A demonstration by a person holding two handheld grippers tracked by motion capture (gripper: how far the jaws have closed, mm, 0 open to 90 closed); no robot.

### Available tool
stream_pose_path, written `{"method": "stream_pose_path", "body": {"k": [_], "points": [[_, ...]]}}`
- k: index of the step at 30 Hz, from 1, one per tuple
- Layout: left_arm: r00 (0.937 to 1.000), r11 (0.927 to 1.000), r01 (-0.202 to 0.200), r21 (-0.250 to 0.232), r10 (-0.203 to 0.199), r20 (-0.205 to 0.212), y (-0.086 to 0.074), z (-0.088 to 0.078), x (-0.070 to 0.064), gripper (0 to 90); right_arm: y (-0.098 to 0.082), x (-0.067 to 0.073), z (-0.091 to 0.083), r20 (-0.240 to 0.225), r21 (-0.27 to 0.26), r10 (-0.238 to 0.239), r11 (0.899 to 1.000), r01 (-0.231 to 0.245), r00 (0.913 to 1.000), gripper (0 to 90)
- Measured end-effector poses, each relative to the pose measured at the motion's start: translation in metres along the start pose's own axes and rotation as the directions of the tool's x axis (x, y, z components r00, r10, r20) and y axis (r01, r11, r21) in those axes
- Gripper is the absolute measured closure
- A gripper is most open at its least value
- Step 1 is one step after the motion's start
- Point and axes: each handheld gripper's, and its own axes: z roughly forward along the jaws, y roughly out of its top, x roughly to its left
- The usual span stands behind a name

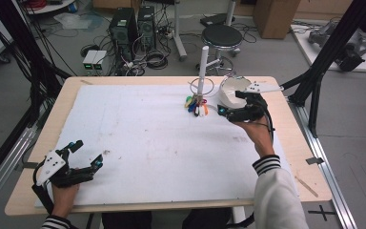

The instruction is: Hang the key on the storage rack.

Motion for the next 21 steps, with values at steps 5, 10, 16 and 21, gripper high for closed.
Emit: {"method": "stream_pose_path", "body": {"k": [5,10,16,21], "points": [[1.0,1.0,-0.003,-0.002,0.003,0.002,0.0,0.0,-0.001,10.1,-0.027,0.004,-0.015,-0.067,-0.041,-0.023,0.999,0.021,0.9975,0.8],[1.0,1.0,-0.004,-0.003,0.004,0.002,0.0,0.0,-0.001,10.1,-0.06,0.009,-0.027,-0.093,-0.107,-0.022,0.994,0.012,0.9954,0.9],[1.0,0.9999,-0.009,-0.009,0.009,-0.001,0.0,0.0,-0.001,10.1,-0.099,0.009,-0.032,-0.1,-0.141,0.015,0.99,-0.029,0.9948,0.8],[1.0,0.9999,-0.009,-0.01,0.009,-0.003,0.0,-0.001,-0.002,10.1,-0.123,0.014,-0.032,-0.068,-0.17,0.015,0.985,-0.026,0.9976,0.8]]}}
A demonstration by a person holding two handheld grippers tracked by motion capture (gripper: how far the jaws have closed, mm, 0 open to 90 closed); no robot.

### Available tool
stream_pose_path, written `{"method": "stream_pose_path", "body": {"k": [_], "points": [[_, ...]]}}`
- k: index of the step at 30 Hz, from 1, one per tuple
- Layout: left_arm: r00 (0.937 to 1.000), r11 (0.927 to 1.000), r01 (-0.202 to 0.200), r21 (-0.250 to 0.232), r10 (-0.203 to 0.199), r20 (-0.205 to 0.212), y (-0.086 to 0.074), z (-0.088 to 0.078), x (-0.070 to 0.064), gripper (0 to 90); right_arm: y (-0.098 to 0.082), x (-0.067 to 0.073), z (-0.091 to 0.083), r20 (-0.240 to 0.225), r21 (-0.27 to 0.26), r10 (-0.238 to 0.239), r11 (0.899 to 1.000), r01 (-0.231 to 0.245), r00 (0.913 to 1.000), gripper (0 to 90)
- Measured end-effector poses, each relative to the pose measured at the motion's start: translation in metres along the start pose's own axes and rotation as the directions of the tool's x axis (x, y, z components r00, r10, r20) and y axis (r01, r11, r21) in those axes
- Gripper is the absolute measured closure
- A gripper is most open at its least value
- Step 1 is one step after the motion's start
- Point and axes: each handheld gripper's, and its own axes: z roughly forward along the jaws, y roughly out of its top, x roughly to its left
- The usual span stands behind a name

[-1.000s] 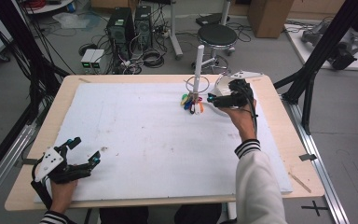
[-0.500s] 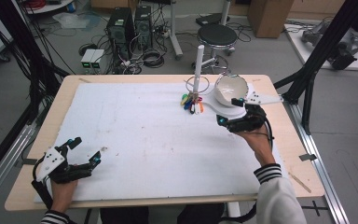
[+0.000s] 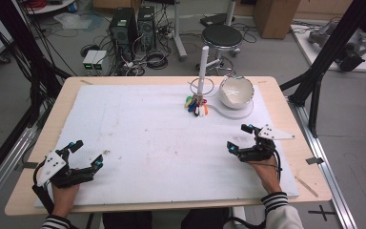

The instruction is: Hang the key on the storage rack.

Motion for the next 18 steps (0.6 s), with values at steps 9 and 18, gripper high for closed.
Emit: {"method": "stream_pose_path", "body": {"k": [9,18], "points": [[1.0,1.0,-0.002,-0.001,0.002,0.001,0.0,0.0,0.0,10.1,-0.019,0.005,-0.013,0.007,-0.122,0.029,0.992,-0.028,0.9996,0.8],[1.0,1.0,-0.002,-0.001,0.002,0.001,0.0,0.0,0.0,10.1,-0.018,0.007,-0.012,0.024,-0.111,-0.002,0.994,0.005,0.9997,0.9]]}}
